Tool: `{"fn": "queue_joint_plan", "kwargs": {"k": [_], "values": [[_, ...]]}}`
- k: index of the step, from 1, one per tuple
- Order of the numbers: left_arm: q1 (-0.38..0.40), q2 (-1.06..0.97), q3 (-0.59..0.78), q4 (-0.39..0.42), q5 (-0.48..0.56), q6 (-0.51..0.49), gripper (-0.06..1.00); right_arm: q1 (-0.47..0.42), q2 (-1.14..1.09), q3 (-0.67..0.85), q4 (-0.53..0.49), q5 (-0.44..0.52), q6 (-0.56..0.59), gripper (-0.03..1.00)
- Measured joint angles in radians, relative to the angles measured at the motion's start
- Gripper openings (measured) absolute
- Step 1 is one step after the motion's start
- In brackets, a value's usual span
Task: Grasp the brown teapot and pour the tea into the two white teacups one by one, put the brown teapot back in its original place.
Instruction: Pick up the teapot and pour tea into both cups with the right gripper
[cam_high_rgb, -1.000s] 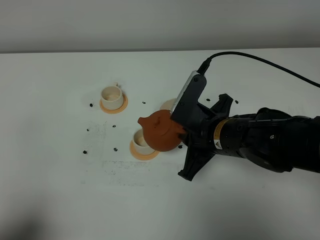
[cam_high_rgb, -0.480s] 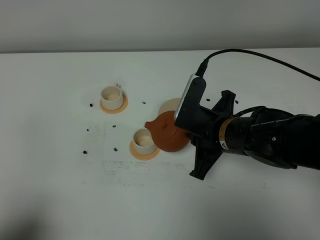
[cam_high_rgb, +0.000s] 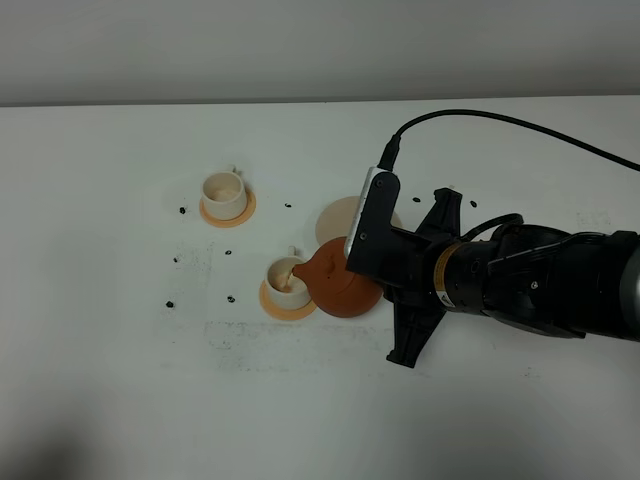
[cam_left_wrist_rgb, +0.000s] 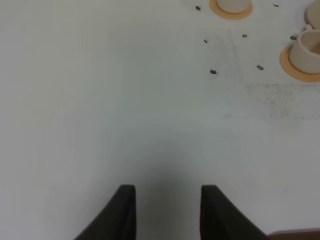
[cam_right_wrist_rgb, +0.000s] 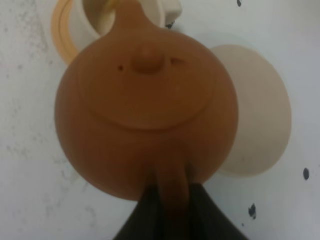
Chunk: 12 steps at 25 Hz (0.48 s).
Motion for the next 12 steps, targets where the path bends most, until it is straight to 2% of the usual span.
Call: {"fn": "queue_joint_plan", "kwargs": {"k": [12], "values": [[0.000, 0.000, 0.000, 0.000, 0.000, -0.002, 0.30, -0.009, 0.000, 0.000, -0.094, 0.003, 0.018, 0.08]]}}
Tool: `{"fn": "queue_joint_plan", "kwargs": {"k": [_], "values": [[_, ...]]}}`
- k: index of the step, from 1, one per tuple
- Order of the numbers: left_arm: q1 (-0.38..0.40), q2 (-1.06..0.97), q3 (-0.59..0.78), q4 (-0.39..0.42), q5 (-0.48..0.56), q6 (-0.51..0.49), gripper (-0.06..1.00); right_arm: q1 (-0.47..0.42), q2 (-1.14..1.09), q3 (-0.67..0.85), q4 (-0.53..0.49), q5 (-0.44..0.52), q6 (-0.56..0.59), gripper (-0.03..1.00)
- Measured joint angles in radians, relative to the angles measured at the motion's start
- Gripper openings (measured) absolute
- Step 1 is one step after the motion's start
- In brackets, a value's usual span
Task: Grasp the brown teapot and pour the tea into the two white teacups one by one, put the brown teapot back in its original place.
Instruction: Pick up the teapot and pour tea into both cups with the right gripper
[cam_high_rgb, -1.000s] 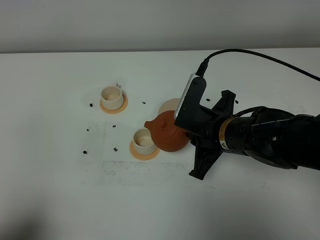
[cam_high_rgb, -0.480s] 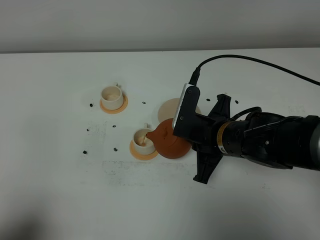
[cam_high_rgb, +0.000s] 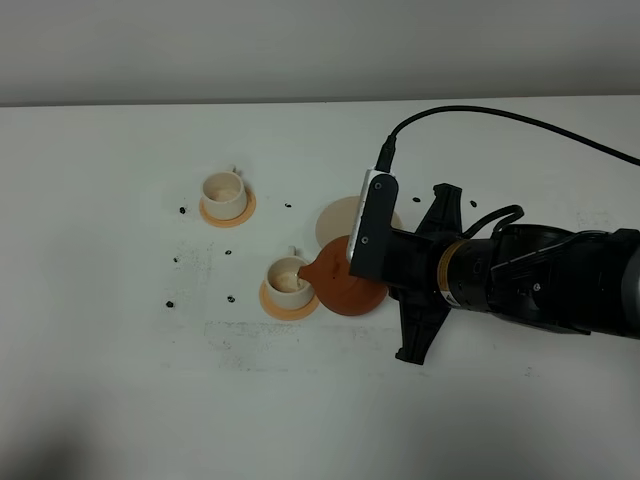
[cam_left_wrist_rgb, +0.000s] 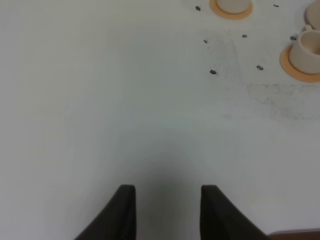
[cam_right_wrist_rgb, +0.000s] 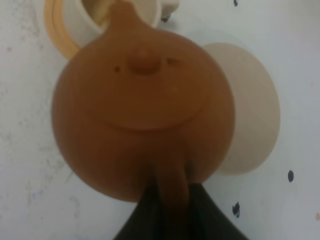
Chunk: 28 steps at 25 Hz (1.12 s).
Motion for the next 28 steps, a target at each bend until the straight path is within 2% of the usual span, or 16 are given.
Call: {"fn": "queue_joint_plan", "kwargs": {"k": [23, 28], "values": [[0.000, 0.000, 0.000, 0.000, 0.000, 0.001, 0.30, -0.001, 0.024, -0.033, -0.078, 0.012, 0.007, 0.08], [0.000, 0.000, 0.000, 0.000, 0.000, 0.001, 0.30, -0.001, 0.024, -0.033, -0.121, 0.012, 0.007, 0.08]]}}
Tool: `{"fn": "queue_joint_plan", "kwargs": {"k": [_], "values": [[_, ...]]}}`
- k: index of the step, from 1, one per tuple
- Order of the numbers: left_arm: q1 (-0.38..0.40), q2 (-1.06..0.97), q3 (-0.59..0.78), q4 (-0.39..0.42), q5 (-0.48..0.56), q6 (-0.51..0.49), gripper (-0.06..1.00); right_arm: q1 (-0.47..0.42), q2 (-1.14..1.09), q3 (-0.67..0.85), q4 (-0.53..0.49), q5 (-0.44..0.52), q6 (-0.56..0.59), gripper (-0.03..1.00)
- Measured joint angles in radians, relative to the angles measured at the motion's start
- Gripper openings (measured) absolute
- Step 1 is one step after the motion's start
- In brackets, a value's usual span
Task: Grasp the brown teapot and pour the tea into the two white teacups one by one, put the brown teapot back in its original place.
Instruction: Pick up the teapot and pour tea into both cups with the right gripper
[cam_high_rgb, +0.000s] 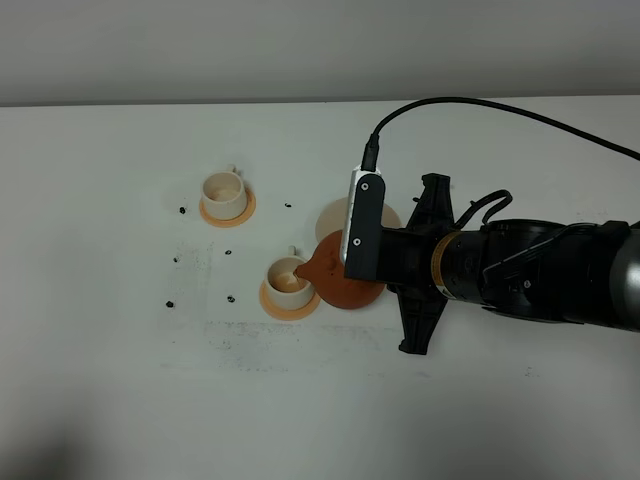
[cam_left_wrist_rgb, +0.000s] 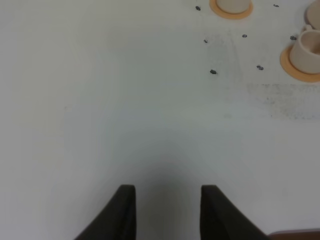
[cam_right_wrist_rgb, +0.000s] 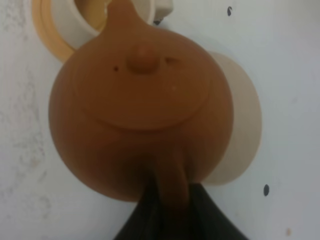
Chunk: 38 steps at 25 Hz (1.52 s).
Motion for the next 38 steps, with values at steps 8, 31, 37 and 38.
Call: {"fn": "queue_joint_plan", "kwargs": {"k": [8, 31, 37, 38], "values": [[0.000, 0.000, 0.000, 0.000, 0.000, 0.002, 0.30, -0.001, 0.000, -0.006, -0.030, 0.002, 0.000, 0.08], [0.000, 0.000, 0.000, 0.000, 0.000, 0.002, 0.30, -0.001, 0.000, -0.029, -0.138, 0.020, 0.034, 0.08], [0.000, 0.000, 0.000, 0.000, 0.000, 0.002, 0.30, -0.001, 0.000, -0.029, -0.160, 0.020, 0.037, 0.08], [0.000, 0.000, 0.000, 0.000, 0.000, 0.002, 0.30, -0.001, 0.000, -0.029, -0.163, 0.020, 0.038, 0.08]]}}
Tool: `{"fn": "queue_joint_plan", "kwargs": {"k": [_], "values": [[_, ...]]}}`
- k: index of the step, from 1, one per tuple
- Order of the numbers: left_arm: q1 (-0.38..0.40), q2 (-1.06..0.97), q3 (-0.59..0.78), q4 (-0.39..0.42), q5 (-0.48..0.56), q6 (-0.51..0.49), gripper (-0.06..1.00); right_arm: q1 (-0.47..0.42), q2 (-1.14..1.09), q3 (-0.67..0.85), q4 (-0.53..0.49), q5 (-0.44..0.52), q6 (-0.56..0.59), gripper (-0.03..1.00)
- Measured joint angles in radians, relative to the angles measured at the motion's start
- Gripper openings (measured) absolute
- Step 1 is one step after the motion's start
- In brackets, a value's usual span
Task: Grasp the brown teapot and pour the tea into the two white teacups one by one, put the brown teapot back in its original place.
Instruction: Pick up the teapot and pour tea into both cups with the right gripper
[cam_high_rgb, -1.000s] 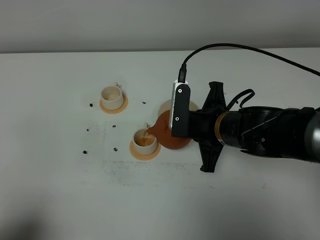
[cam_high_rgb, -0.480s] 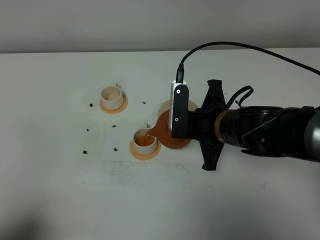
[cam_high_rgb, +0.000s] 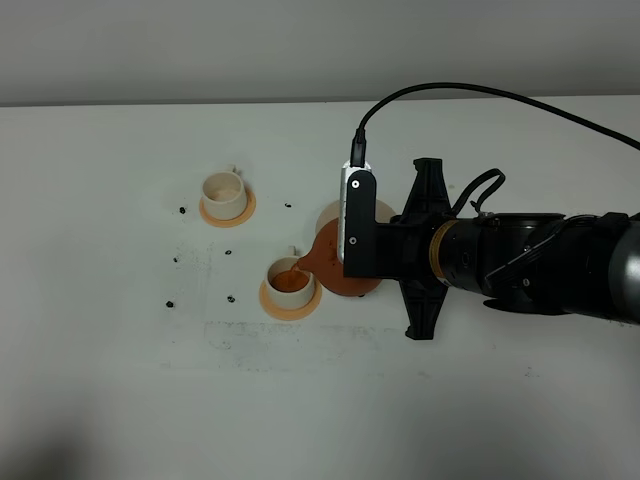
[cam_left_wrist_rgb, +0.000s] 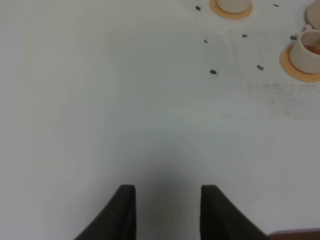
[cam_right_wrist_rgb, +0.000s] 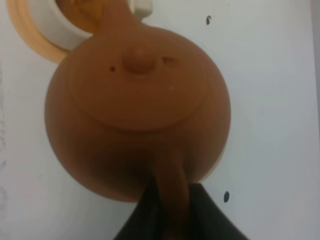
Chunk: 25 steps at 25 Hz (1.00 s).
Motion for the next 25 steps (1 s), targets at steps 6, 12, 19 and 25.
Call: {"fn": "queue_joint_plan", "kwargs": {"k": [6, 12, 19, 25], "values": [[0.000, 0.000, 0.000, 0.000, 0.000, 0.000, 0.30, 0.000, 0.000, 0.000, -0.025, 0.000, 0.003, 0.08], [0.000, 0.000, 0.000, 0.000, 0.000, 0.000, 0.30, 0.000, 0.000, 0.000, -0.069, -0.001, 0.003, 0.08], [0.000, 0.000, 0.000, 0.000, 0.000, -0.002, 0.30, 0.000, 0.000, 0.000, -0.106, -0.002, 0.003, 0.08], [0.000, 0.000, 0.000, 0.000, 0.000, -0.002, 0.30, 0.000, 0.000, 0.000, -0.139, -0.002, 0.004, 0.08]]}}
